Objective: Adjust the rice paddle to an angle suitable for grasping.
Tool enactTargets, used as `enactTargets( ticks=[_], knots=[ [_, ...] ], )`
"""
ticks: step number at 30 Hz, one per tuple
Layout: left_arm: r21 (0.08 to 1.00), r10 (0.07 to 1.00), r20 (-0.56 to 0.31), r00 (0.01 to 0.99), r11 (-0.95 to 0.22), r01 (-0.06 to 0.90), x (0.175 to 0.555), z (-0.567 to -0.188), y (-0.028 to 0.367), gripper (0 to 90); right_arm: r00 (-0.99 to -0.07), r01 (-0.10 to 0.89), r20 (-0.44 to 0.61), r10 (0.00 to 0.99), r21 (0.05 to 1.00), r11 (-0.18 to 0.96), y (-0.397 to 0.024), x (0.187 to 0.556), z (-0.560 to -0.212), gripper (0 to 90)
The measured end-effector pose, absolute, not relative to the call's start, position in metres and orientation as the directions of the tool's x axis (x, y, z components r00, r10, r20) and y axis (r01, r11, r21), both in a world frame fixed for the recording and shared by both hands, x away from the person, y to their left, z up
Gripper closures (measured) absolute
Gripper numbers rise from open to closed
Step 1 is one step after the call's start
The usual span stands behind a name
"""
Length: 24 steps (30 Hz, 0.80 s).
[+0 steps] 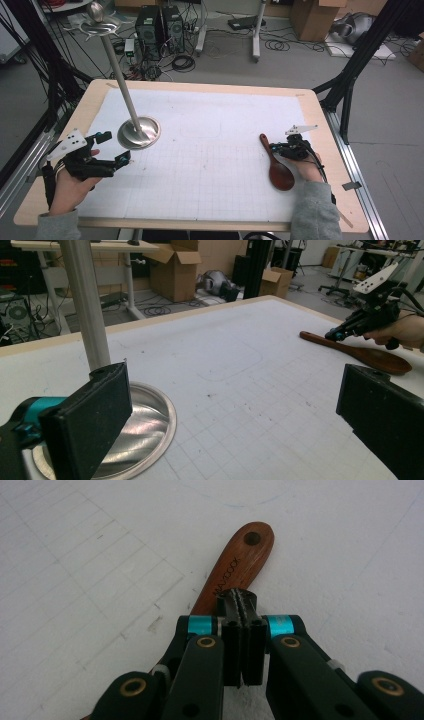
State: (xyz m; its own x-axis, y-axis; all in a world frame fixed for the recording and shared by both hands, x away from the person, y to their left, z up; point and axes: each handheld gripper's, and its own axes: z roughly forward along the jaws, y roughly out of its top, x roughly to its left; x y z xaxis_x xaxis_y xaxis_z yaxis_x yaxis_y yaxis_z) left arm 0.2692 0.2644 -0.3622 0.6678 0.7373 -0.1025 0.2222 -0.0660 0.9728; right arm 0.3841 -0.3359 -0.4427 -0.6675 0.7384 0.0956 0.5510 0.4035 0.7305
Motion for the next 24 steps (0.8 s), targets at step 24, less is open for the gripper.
enactTargets(
  ticks=[24],
  knots=[
    [0.970, 0.745, -0.104, 0.659, -0.071, 0.234, 0.268, -0.365, 0.268, 1.7, -0.733, 0.511, 0.092, 0.674, 0.729, 0.456, -0.320, 0.385, -0.439, 89.4]
  ],
)
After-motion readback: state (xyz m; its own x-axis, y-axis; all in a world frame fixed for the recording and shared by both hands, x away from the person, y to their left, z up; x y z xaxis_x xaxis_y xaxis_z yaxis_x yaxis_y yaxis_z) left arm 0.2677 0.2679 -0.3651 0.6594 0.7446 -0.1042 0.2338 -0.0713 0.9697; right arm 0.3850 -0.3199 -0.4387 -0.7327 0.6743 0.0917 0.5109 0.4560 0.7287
